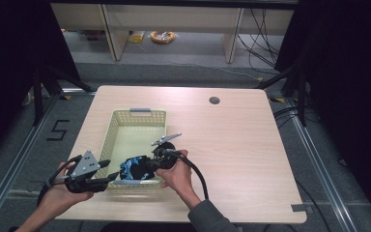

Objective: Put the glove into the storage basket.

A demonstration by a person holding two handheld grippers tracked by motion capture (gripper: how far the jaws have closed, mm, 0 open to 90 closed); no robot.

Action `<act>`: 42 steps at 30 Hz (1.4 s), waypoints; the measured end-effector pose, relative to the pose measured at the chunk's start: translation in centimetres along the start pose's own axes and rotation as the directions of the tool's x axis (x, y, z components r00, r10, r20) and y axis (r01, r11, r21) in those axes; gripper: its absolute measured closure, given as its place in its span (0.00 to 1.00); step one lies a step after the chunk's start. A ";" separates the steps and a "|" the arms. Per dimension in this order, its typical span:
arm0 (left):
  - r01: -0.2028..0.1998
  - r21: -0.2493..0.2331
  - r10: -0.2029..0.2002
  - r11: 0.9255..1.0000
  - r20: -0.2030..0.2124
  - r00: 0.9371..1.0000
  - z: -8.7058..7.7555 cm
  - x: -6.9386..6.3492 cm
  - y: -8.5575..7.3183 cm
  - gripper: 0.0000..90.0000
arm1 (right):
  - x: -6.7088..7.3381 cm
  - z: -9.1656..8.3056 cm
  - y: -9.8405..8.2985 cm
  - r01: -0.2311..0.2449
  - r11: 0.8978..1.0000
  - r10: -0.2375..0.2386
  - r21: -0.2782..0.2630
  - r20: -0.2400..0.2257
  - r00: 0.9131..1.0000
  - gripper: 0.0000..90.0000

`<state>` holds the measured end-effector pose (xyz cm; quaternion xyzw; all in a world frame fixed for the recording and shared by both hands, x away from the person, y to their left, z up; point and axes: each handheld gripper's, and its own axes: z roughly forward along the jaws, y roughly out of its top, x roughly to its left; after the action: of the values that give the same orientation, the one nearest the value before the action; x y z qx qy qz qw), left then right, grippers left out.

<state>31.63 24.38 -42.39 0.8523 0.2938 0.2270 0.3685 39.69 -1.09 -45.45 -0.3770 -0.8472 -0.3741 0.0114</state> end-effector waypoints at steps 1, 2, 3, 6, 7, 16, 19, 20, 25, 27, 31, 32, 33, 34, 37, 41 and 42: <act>-0.004 0.003 0.004 1.000 0.001 1.000 0.0 0.1 0.0 0.51 | 0.0 0.0 0.0 0.003 1.000 -0.003 0.014 0.012 1.000 0.87; 0.008 0.002 -0.008 1.000 0.002 1.000 0.1 0.0 0.0 0.50 | 0.3 -0.1 0.0 -0.010 1.000 0.009 0.025 0.037 0.999 0.85; 0.012 0.004 -0.012 1.000 0.005 1.000 0.1 -0.1 0.0 0.49 | 0.3 -0.1 0.1 -0.005 1.000 0.004 0.026 0.037 0.999 0.83; 0.009 0.010 -0.009 1.000 0.004 1.000 0.1 -0.1 0.0 0.48 | 0.0 -0.3 0.3 0.010 1.000 -0.010 -0.011 0.022 1.000 0.79; -0.005 0.010 0.005 1.000 0.002 1.000 0.1 -0.1 0.1 0.48 | 0.1 -0.4 0.5 0.004 1.000 -0.004 -0.006 0.028 1.000 0.76; 0.055 -0.025 -0.054 0.998 0.020 0.998 0.2 -0.6 0.4 0.44 | 0.6 -2.8 1.3 0.071 0.993 -0.072 -0.090 -0.013 0.997 0.69; 0.055 -0.020 -0.054 0.998 0.048 0.997 0.2 -1.0 0.5 0.41 | 0.5 -3.6 1.2 0.085 0.990 -0.088 -0.113 -0.023 0.996 0.67; 0.055 -0.020 -0.054 0.998 0.048 0.997 0.2 -1.0 0.5 0.41 | 0.5 -3.6 1.2 0.085 0.990 -0.088 -0.113 -0.023 0.996 0.67; 0.057 -0.062 -0.052 0.996 0.080 0.995 -0.2 -3.0 1.1 0.38 | -0.5 -5.4 0.3 0.091 0.983 -0.092 -0.161 0.007 0.996 0.61; 0.059 -0.077 -0.051 0.995 0.100 0.994 -0.2 -3.7 1.3 0.38 | -0.8 -6.1 -0.1 0.086 0.980 -0.086 -0.181 0.007 0.996 0.59; 0.067 -0.100 -0.055 0.993 0.118 0.991 0.0 -4.6 1.5 0.36 | -1.2 -7.3 -0.8 0.098 0.973 -0.096 -0.209 0.019 0.995 0.57; 0.058 -0.090 -0.046 0.994 0.129 0.991 0.1 -5.1 1.7 0.35 | -1.3 -7.6 -1.0 0.117 0.970 -0.115 -0.214 0.020 0.993 0.56; 0.053 -0.100 -0.039 0.994 0.136 0.990 0.3 -5.2 1.7 0.35 | -1.4 -7.8 -1.2 0.114 0.968 -0.110 -0.221 0.030 0.993 0.56; 0.053 -0.100 -0.039 0.994 0.136 0.990 0.3 -5.2 1.7 0.35 | -1.4 -8.2 -1.4 0.102 0.971 -0.098 -0.215 0.030 0.995 0.55; 0.078 -0.097 -0.062 0.992 0.159 0.985 0.7 -6.0 1.8 0.34 | -1.8 -8.9 -1.9 0.100 0.968 -0.091 -0.230 0.048 0.995 0.51; 0.100 -0.119 -0.076 0.988 0.191 0.979 1.5 -7.1 1.9 0.33 | -2.2 -9.7 -2.7 0.100 0.963 -0.088 -0.250 0.060 0.994 0.48; 0.100 -0.119 -0.076 0.988 0.191 0.979 1.5 -7.1 1.9 0.32 | -2.2 -9.7 -2.7 0.100 0.963 -0.088 -0.250 0.060 0.994 0.48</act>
<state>28.04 17.87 -43.11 0.8305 0.2804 0.1482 0.4579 36.98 -9.91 -40.79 -0.3438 -0.8096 -0.4698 -0.0747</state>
